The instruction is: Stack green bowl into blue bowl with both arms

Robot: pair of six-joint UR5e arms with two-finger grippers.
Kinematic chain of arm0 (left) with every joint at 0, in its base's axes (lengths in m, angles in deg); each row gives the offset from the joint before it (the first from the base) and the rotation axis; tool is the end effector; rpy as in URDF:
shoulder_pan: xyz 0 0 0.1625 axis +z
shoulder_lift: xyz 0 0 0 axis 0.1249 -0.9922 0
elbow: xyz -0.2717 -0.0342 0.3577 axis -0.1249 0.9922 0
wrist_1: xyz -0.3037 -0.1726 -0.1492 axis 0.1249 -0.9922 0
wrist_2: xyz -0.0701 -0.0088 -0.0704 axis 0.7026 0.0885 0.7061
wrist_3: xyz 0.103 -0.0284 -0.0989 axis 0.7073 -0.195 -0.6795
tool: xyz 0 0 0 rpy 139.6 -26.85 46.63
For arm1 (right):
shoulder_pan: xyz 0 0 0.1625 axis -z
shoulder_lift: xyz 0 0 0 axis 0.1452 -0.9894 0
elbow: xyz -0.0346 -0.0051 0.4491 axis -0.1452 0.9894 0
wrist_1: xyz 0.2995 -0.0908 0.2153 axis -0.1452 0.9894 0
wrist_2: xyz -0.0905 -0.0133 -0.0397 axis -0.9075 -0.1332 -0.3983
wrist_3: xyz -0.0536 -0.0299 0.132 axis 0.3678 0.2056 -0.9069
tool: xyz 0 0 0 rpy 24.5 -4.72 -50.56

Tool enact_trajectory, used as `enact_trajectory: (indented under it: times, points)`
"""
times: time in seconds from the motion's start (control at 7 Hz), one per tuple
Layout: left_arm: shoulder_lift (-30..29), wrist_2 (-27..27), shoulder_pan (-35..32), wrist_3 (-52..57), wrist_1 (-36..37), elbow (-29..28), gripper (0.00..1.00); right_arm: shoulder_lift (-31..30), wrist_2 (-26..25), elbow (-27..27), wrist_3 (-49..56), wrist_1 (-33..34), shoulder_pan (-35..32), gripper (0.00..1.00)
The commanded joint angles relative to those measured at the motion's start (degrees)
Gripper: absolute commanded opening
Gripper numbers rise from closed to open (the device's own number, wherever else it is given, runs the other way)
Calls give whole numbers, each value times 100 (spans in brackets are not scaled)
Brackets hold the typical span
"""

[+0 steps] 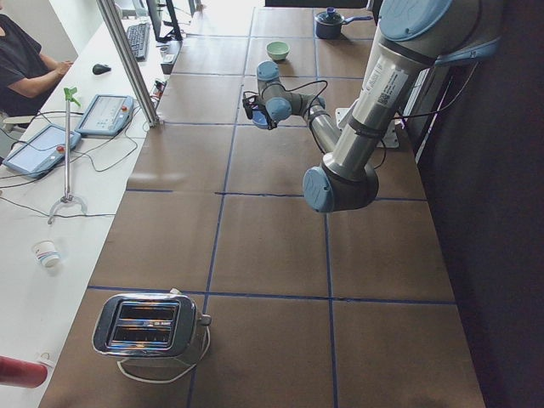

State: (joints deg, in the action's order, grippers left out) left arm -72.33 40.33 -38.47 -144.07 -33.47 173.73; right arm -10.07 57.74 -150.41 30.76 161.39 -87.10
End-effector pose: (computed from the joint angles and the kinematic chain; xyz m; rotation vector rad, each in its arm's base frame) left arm 0.5522 -0.4225 0.2932 -0.1213 1.0104 -0.3040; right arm 0.0626 -0.4109 0.7167 0.0836 -0.8540 0.0639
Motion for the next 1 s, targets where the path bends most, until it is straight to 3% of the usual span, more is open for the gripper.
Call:
enact_trajectory:
  times: [0.0,0.14,0.43,0.71,0.86]
  points:
    - [-255,-700,492,-129,-542,-520,0,0,-7,-4,9,0,0,100]
    - [-255,-700,501,-129,-607,-601,10,0,2,-4,0,0,0,100]
    - [-229,-656,353,-76,-607,-515,75,9,11,-13,9,0,9,100]
    - [-28,445,-312,-58,-520,-235,99,149,80,-30,0,70,18,100]
    - [287,869,-681,-50,-371,202,99,202,255,-48,0,62,18,100]
